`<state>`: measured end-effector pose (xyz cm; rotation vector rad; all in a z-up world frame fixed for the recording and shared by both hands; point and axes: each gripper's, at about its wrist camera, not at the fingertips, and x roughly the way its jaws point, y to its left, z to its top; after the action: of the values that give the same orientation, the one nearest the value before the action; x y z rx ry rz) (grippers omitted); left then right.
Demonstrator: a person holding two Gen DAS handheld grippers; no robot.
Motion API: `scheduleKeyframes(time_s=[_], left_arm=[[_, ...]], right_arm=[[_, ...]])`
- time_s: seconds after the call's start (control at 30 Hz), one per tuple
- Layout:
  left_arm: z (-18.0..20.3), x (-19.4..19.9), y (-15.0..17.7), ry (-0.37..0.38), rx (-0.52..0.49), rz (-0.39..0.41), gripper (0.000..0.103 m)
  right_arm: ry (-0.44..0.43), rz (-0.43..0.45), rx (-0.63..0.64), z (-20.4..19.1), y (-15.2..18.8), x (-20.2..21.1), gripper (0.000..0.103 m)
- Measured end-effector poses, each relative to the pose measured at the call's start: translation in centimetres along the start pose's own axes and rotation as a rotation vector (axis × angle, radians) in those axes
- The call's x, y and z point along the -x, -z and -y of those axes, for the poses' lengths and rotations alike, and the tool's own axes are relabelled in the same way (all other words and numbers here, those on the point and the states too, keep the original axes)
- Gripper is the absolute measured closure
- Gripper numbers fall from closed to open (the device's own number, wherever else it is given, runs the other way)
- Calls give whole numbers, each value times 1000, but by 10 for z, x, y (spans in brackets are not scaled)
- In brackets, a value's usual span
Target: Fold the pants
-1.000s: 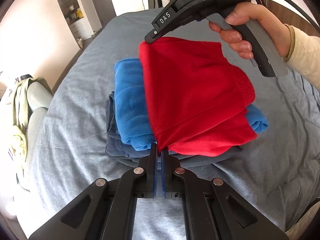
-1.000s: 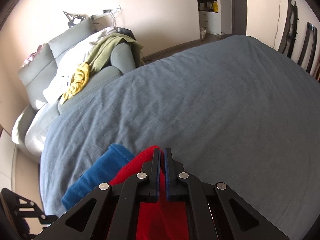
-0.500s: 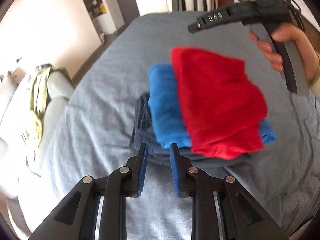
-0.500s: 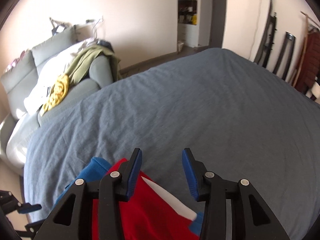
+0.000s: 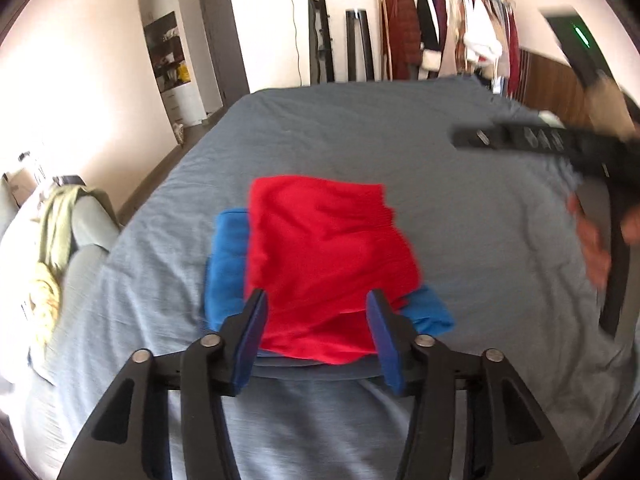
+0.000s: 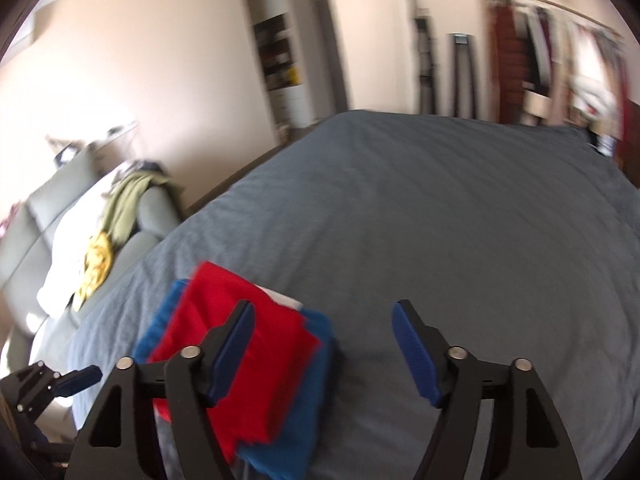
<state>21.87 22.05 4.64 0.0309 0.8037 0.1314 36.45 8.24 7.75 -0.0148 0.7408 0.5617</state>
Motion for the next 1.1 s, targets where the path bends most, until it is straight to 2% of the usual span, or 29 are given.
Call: scheduleKeyframes(time_s=[0.17, 0.4, 0.57, 0.8, 0.97, 1.1], left_arm=[[22, 12, 9, 34, 58, 51, 27], [72, 21, 34, -12, -3, 105, 5], [96, 16, 60, 7, 24, 135, 2], [108, 5, 100, 14, 62, 172, 2], [116, 22, 119, -26, 54, 214, 2], [118, 40, 126, -17, 65, 223, 0]], right_arm=[[135, 12, -110, 36, 44, 49, 22], [245, 5, -138, 74, 101, 93, 17], [236, 1, -154, 91, 132, 99, 17], [253, 61, -134, 99, 178, 109, 17], [241, 72, -100, 94, 209, 116, 17], [232, 83, -100, 88, 228, 133, 17]])
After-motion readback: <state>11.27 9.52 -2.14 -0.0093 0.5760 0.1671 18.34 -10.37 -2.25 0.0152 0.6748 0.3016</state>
